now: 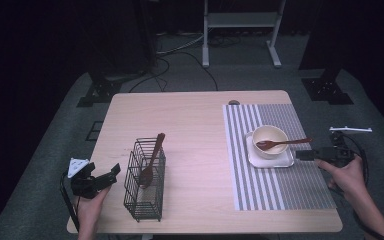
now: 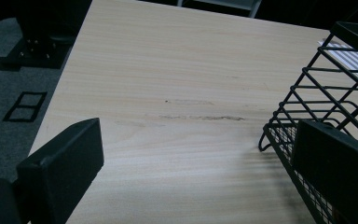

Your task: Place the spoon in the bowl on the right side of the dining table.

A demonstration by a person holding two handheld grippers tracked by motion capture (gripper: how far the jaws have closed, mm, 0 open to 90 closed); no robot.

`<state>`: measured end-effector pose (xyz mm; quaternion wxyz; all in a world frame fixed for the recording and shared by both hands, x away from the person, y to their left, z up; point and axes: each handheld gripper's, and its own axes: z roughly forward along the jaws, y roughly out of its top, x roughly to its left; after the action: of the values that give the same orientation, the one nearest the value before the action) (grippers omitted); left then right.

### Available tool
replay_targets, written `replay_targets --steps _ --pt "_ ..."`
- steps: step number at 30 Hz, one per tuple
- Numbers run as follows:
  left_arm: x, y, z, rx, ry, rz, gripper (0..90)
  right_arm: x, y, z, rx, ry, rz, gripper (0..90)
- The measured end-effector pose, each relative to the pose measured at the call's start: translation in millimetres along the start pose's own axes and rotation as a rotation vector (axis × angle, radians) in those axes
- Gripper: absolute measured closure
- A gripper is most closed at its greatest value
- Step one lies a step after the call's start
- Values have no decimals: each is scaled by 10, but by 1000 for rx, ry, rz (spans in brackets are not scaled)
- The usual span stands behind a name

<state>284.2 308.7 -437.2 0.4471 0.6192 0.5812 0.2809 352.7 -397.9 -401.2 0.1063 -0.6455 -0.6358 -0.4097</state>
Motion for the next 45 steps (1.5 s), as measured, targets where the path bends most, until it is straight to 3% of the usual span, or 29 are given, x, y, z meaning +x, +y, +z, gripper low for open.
replay_targets --steps 19,45 --pt "6 3 -4 -3 -1 0 16 57 -57 188 29 25 -20 526" --pt "6 5 -5 -4 2 1 16 156 -180 352 60 57 -53 484"
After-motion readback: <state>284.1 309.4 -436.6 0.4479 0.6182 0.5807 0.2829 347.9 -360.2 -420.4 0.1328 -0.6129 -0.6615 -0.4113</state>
